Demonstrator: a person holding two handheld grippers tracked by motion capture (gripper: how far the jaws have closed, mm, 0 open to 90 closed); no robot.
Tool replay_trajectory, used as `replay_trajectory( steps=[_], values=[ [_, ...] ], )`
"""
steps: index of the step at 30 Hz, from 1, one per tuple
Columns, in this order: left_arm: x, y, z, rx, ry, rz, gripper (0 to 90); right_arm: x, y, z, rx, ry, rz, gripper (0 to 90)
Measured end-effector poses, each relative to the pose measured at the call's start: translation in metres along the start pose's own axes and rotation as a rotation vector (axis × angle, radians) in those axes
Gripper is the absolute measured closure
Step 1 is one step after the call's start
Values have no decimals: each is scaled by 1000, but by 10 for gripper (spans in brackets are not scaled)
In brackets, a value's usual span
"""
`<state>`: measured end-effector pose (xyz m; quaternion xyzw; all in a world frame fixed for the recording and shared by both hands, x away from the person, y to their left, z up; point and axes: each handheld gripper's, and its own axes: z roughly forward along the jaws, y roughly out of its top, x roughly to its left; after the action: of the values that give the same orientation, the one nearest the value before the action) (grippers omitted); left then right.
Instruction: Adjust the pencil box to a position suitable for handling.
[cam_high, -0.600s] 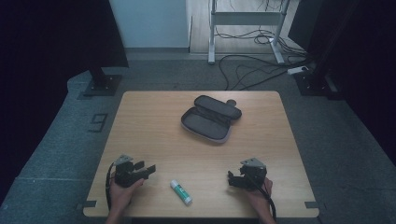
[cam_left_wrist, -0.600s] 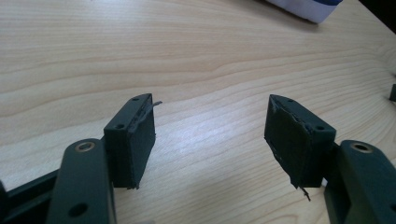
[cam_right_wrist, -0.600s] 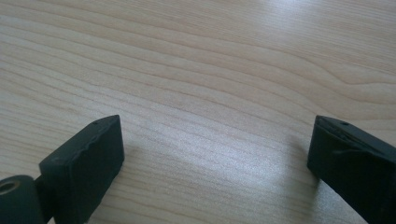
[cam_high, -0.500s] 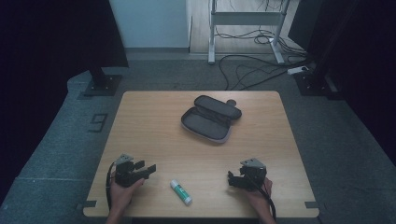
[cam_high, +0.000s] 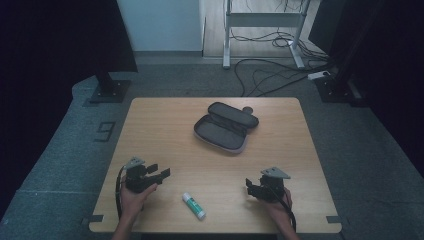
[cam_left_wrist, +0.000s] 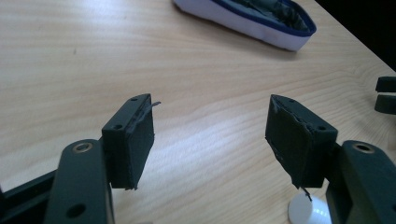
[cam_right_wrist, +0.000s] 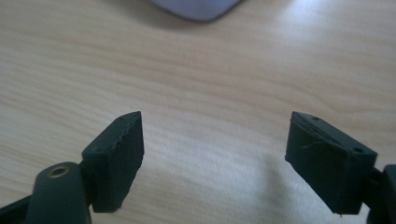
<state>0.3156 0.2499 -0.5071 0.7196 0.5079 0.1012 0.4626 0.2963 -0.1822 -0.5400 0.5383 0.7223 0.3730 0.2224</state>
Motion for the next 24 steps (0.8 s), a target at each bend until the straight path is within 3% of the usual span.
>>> replay_trajectory(
  steps=[9,16,24],
  values=[
    [-15,28,5,-10,-51,34,355,3,19,-5,-46,20,7,215],
    [-19,47,14,-2,-36,47,359,4,37,-5,-62,18,-10,225],
    [-20,56,22,8,-30,56,356,6,48,0,-59,24,-15,233]
  ],
)
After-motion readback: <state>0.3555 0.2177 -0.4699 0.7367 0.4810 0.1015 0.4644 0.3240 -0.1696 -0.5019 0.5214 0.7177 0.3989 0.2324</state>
